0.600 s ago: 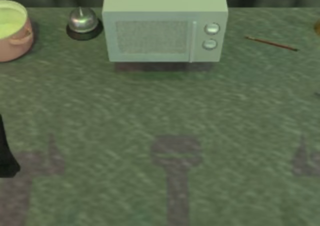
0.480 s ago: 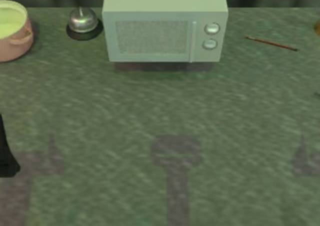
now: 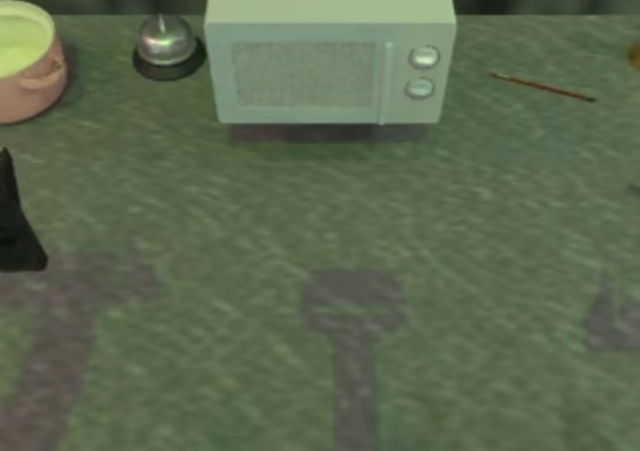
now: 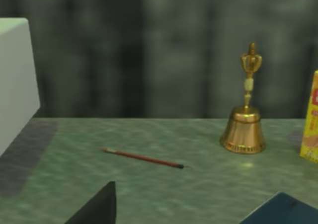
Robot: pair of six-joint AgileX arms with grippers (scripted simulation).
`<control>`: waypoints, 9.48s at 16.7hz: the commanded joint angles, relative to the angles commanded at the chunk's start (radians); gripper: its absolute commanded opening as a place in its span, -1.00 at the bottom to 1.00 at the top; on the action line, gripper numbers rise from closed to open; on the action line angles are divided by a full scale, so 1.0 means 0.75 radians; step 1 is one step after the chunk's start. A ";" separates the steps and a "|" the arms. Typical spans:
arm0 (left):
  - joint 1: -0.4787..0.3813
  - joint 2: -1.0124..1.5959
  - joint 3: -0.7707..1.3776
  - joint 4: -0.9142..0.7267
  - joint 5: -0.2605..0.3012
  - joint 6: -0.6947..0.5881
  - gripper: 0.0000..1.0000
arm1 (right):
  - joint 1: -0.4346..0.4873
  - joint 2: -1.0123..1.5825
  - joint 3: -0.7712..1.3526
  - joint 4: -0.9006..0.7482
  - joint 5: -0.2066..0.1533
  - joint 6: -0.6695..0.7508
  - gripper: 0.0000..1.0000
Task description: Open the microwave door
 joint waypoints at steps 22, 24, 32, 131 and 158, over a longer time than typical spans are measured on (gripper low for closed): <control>-0.923 2.175 1.569 -0.100 -0.811 -0.515 1.00 | 0.000 0.000 0.000 0.000 0.000 0.000 1.00; -0.923 2.175 1.569 -0.100 -0.811 -0.515 1.00 | 0.000 0.000 0.000 0.000 0.000 0.000 1.00; -0.797 2.418 1.770 0.002 -0.704 -0.415 1.00 | 0.000 0.000 0.000 0.000 0.000 0.000 1.00; -0.709 2.597 2.520 -1.287 -0.173 -0.638 -1.00 | 0.000 0.000 0.000 0.000 0.000 0.000 1.00; -0.702 2.443 2.259 -1.144 -0.116 -0.513 -1.00 | 0.000 0.000 0.000 0.000 0.000 0.000 1.00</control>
